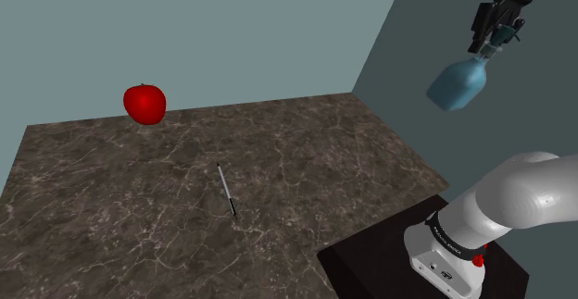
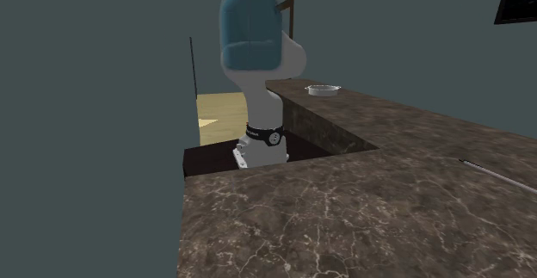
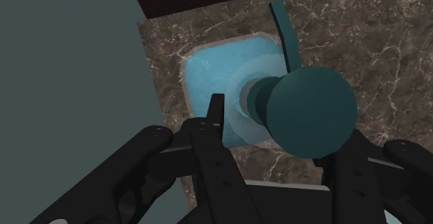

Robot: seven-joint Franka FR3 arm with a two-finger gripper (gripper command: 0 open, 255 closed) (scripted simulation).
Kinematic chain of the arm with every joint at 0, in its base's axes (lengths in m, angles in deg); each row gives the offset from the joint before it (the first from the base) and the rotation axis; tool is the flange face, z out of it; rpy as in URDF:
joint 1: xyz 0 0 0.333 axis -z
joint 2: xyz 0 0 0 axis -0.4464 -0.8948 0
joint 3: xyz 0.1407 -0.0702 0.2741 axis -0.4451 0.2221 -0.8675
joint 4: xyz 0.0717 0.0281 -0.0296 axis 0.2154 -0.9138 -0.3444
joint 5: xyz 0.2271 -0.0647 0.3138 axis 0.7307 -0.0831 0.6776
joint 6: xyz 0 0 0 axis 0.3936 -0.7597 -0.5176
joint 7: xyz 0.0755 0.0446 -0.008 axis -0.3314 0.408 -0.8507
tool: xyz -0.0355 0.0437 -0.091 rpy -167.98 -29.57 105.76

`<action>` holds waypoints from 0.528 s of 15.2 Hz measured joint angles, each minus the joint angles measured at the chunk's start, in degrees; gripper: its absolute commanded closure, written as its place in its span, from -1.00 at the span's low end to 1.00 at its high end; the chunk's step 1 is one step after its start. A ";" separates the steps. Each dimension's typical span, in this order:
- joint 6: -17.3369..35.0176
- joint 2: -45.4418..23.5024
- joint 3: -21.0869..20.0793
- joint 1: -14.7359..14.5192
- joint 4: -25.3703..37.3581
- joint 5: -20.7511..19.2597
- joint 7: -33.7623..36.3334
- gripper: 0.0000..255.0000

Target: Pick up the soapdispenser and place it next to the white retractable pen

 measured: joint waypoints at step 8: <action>-2.32 -0.76 -2.58 -0.88 3.16 2.48 3.43 1.00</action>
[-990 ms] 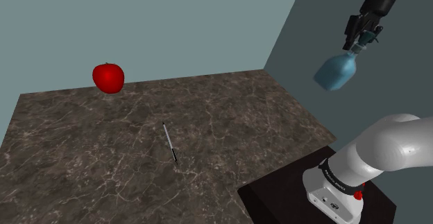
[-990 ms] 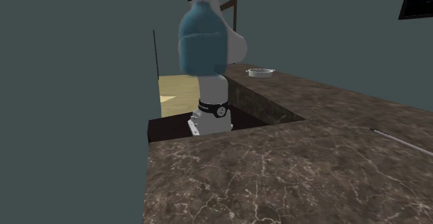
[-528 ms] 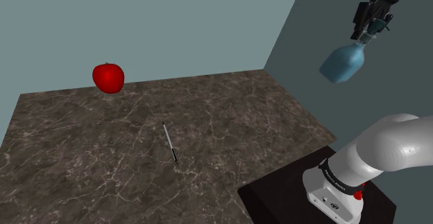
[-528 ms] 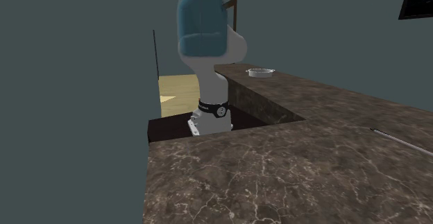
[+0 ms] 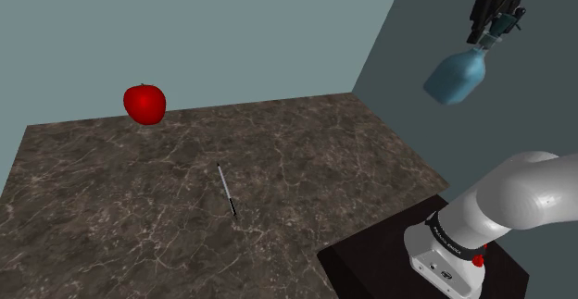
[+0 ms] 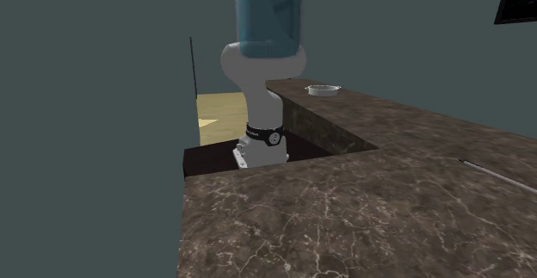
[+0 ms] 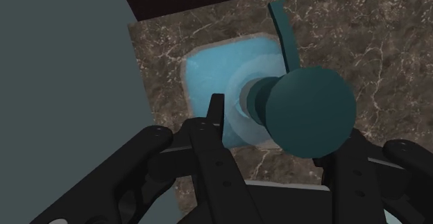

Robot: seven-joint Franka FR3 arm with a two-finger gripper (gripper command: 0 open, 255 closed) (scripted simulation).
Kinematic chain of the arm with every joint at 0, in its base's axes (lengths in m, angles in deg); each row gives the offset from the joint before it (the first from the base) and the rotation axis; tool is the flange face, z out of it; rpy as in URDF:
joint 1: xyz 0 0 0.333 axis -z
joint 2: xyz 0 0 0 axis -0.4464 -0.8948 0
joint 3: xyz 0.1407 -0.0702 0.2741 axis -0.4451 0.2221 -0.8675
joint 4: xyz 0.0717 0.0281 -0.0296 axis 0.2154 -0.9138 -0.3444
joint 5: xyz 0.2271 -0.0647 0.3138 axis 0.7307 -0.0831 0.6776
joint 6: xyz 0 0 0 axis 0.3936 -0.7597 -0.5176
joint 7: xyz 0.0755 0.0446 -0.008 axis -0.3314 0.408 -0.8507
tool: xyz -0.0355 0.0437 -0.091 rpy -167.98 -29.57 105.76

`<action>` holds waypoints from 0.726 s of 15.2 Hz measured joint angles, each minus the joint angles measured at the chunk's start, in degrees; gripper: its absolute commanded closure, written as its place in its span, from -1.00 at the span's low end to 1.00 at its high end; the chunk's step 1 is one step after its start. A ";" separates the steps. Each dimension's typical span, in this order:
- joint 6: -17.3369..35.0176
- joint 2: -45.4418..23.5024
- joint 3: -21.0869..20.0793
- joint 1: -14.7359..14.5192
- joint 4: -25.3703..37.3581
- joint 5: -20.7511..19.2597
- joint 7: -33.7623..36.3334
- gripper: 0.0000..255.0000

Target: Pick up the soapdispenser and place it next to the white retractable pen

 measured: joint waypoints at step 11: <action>9.69 2.24 -11.75 -3.22 -10.21 9.28 14.02 1.00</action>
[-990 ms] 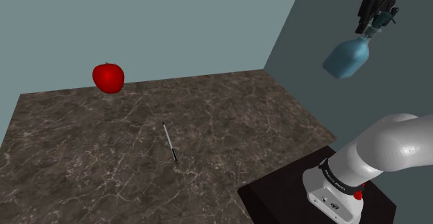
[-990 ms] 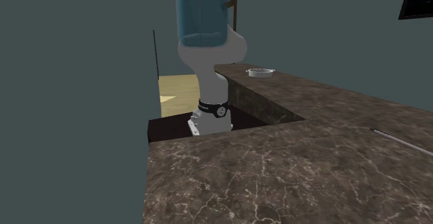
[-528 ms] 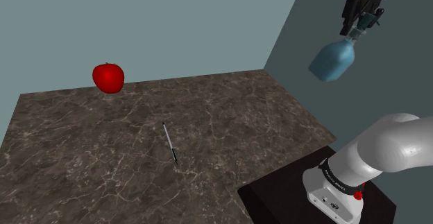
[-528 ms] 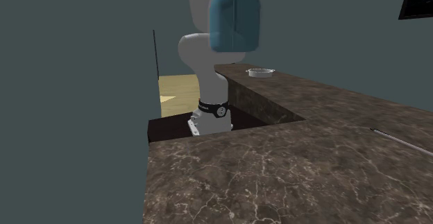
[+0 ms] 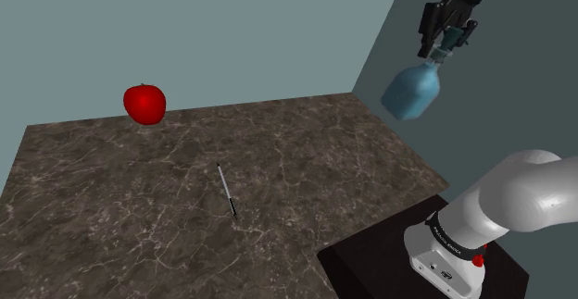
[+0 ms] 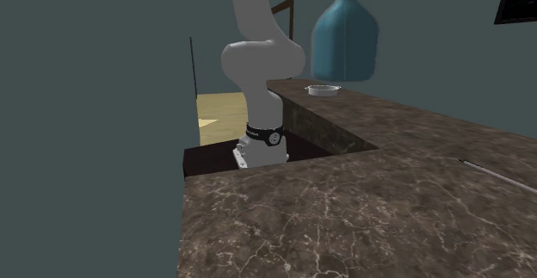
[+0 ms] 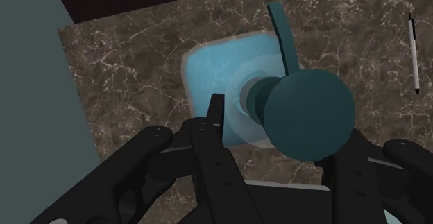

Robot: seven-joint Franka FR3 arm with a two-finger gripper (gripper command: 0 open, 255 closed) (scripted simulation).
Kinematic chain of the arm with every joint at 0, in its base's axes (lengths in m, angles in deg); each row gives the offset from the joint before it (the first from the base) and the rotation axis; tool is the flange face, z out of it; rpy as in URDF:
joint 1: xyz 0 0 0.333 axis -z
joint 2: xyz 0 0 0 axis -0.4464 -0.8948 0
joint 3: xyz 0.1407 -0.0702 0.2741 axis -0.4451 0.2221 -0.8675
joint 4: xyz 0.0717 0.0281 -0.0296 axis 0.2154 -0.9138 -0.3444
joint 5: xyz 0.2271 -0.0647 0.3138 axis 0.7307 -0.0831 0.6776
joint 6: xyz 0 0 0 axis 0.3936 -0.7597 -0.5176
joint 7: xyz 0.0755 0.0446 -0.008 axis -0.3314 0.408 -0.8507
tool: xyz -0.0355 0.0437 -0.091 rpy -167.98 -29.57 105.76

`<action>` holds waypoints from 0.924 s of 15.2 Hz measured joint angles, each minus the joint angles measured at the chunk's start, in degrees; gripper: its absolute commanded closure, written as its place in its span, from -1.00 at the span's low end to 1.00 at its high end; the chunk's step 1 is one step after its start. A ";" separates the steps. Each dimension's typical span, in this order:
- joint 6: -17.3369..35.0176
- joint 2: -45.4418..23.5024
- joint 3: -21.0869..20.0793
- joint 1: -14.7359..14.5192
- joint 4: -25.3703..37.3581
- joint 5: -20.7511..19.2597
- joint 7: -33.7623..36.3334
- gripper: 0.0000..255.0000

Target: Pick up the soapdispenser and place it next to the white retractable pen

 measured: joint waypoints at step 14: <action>14.15 -9.71 -14.62 -5.85 0.16 9.73 15.68 1.00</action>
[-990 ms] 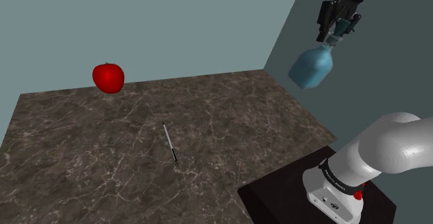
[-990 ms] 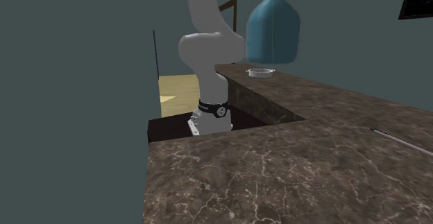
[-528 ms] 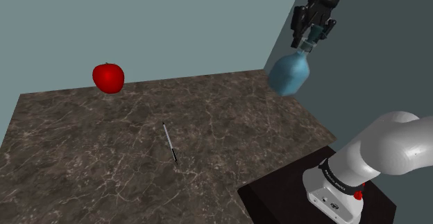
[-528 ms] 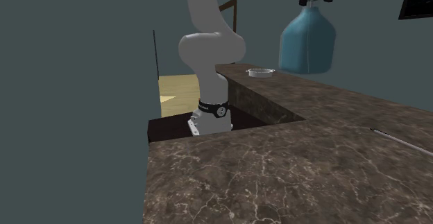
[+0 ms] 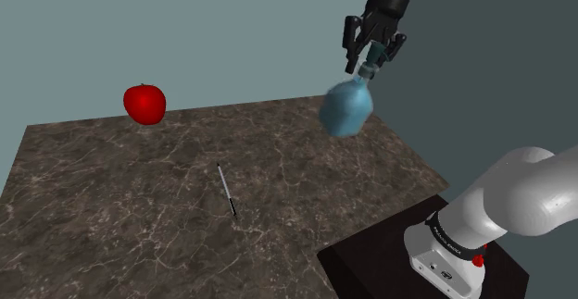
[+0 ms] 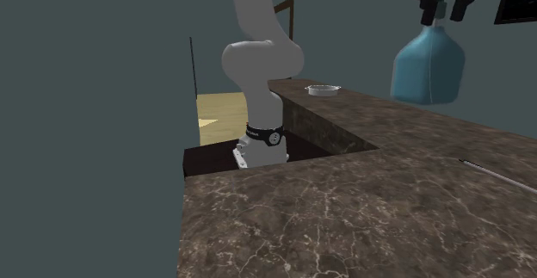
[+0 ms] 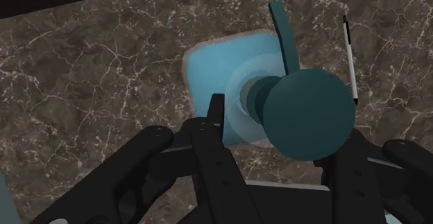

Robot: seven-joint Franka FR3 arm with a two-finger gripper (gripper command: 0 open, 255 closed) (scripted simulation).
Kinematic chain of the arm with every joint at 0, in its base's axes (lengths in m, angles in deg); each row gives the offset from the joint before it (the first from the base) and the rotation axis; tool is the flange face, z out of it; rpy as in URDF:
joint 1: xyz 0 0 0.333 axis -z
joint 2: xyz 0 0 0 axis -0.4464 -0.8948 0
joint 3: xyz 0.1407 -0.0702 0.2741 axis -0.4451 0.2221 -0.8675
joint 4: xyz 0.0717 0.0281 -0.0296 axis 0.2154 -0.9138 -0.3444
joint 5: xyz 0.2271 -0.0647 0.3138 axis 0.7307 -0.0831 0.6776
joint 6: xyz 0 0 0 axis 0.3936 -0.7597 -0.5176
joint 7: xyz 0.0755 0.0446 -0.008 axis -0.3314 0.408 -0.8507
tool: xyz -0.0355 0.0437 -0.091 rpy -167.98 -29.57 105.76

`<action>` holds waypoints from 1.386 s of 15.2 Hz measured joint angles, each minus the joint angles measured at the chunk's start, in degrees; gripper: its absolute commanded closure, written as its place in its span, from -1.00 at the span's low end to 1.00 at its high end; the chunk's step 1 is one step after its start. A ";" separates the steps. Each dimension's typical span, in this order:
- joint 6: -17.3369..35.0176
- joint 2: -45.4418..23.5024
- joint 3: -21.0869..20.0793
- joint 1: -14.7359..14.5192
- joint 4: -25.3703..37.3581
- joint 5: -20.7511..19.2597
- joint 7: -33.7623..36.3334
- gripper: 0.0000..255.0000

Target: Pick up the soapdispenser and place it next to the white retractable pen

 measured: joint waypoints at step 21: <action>17.59 -33.81 -16.07 -10.96 23.31 -5.47 24.47 1.00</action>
